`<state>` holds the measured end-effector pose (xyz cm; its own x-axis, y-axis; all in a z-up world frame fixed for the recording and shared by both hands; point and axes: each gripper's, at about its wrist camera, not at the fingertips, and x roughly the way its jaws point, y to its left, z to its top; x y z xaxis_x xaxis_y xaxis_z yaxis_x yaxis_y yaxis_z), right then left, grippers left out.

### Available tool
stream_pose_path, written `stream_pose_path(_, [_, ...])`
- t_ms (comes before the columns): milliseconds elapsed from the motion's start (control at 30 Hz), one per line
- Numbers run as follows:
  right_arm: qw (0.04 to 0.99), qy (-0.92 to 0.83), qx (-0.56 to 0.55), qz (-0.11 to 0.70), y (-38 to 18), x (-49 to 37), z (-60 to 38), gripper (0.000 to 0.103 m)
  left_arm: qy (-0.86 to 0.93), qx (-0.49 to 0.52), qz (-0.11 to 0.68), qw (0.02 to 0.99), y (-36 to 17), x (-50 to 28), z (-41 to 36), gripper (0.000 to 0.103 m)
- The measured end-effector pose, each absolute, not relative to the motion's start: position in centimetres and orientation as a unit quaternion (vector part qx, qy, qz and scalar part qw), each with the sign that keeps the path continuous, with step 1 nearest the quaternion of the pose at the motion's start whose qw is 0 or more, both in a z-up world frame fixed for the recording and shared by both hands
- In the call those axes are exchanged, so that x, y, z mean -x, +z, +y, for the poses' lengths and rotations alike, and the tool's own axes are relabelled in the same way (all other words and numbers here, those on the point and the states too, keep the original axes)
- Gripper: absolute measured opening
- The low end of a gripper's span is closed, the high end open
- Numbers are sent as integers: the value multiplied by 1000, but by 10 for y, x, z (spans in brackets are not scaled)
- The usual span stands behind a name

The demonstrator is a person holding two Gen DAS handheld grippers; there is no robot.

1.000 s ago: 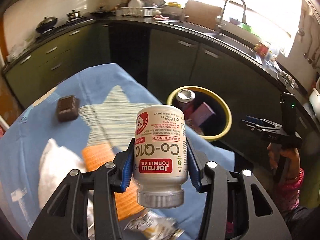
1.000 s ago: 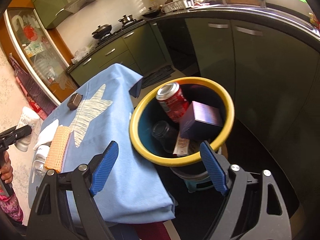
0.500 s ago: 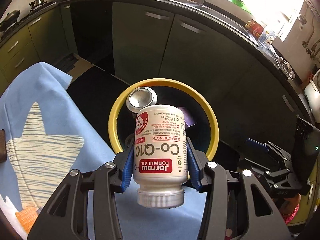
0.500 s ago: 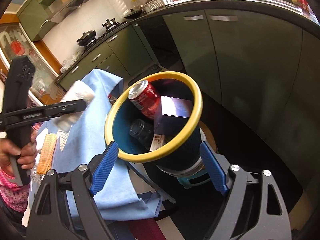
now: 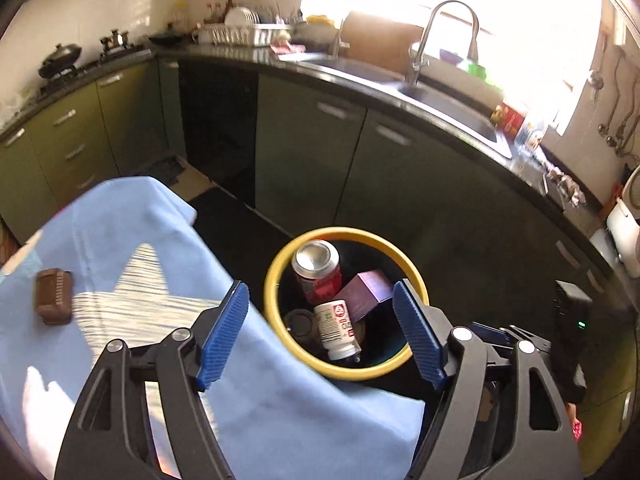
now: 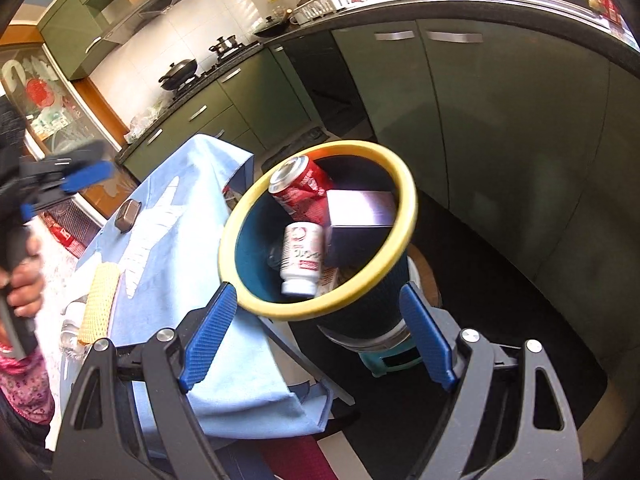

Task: Collect trash
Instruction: 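Carry the supplement bottle over the bin and open the left tool, then reach the right tool to the Nongfu Spring water bottle and grasp it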

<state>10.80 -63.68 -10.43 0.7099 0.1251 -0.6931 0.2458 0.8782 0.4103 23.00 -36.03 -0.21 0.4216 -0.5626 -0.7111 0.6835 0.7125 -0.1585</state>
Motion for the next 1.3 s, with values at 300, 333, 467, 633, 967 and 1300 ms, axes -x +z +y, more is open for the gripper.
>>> stream_pose_path(300, [899, 2, -214, 382, -87, -127, -589, 79, -268, -31, 328, 905, 39, -221, -198, 79])
stream_pose_path(333, [900, 8, -210, 383, -85, -130, -580, 79, -248, -26, 320, 914, 40, -222, -176, 80])
stream_pose_path(467, [901, 30, -189, 389, -76, -145, -543, 79, -170, -11, 293, 941, 38, -227, -107, 81])
stream_pose_path(633, [906, 82, -156, 385, -60, -166, -479, 79, -86, 10, 270, 959, 19, -230, -30, 81])
stream_pose_path(967, [909, 228, -70, 343, -38, -165, -330, 76, 41, 50, 260, 964, -46, -245, 72, 81])
stream_pose_path(1300, [920, 214, 25, 327, -63, -152, -253, 76, 45, 67, 253, 964, -61, -243, 72, 82])
